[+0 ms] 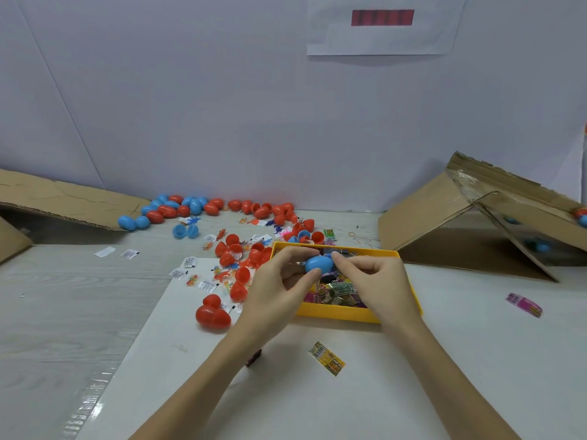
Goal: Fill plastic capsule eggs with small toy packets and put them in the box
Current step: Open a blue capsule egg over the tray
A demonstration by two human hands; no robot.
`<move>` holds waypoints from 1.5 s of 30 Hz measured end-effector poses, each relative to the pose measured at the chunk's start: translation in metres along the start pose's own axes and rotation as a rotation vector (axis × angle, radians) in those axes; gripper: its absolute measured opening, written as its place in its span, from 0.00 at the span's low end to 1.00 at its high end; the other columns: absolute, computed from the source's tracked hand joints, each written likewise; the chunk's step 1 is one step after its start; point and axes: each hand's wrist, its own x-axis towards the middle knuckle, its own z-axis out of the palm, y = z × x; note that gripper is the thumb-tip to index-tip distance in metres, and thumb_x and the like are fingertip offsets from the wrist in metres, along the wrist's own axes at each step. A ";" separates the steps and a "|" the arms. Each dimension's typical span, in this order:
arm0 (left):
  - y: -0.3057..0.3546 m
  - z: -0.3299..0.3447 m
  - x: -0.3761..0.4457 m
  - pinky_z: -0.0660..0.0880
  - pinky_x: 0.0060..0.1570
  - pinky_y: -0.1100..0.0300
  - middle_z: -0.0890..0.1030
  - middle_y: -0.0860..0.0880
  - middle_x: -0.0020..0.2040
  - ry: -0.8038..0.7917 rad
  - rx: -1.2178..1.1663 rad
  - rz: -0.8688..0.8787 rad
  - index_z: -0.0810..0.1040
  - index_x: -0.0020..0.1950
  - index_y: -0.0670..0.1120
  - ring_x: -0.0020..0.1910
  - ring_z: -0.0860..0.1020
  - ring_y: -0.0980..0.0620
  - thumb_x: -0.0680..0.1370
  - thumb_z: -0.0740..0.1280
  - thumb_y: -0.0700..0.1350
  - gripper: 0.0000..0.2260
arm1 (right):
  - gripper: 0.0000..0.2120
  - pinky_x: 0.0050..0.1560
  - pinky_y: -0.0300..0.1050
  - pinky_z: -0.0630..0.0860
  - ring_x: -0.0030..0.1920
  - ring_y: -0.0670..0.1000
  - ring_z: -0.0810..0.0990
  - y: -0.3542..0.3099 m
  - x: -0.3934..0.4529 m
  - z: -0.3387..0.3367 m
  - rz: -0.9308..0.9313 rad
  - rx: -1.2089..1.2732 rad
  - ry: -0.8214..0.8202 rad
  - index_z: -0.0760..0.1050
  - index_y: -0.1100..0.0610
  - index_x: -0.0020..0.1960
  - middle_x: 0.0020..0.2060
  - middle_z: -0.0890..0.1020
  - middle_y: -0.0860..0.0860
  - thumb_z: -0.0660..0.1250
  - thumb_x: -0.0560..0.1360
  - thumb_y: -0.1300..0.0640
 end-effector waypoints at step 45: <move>-0.010 -0.005 0.005 0.80 0.52 0.66 0.85 0.57 0.54 0.058 -0.195 -0.021 0.83 0.62 0.50 0.56 0.83 0.57 0.79 0.72 0.45 0.12 | 0.14 0.45 0.40 0.83 0.51 0.51 0.88 -0.016 -0.005 0.004 0.164 0.364 -0.194 0.84 0.53 0.57 0.48 0.89 0.51 0.61 0.85 0.51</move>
